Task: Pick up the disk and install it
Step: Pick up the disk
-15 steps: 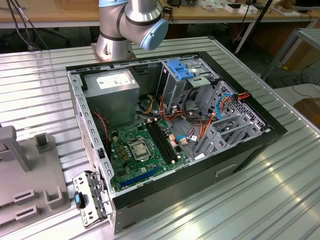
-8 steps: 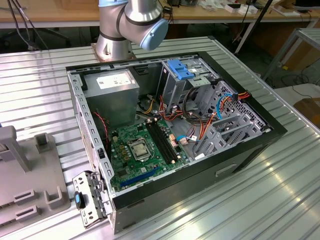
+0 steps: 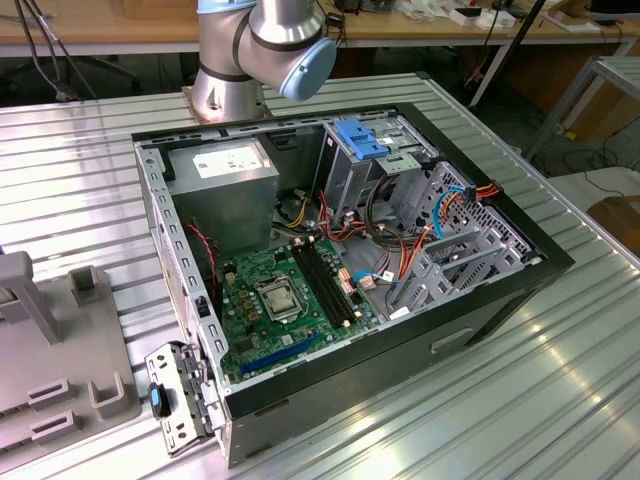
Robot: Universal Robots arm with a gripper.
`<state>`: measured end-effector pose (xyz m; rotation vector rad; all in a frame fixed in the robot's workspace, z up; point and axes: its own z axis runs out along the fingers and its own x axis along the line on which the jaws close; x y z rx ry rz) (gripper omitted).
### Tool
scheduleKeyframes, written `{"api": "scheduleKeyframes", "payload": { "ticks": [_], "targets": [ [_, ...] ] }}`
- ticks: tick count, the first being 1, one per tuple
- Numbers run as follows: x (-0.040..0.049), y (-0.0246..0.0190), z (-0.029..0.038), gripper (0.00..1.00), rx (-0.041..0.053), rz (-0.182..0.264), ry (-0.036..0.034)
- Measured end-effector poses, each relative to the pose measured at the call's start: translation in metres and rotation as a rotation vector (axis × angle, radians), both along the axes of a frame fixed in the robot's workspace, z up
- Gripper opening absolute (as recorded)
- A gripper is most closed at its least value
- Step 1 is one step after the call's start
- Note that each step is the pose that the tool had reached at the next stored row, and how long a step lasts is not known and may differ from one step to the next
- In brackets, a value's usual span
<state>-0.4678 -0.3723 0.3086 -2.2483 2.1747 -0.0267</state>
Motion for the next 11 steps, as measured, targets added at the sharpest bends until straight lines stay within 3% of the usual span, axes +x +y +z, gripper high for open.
{"api": "scheduleKeyframes", "payload": {
  "ticks": [6,7,11],
  "targets": [
    [0.0,0.0003,0.0,0.46,-0.0001,0.0,0.0001],
    [0.0,0.0005,0.0,0.39,0.0,0.0,-0.0001],
    [0.0,-0.0005,0.0,0.39,0.0,0.0,0.0001]
  ]
}}
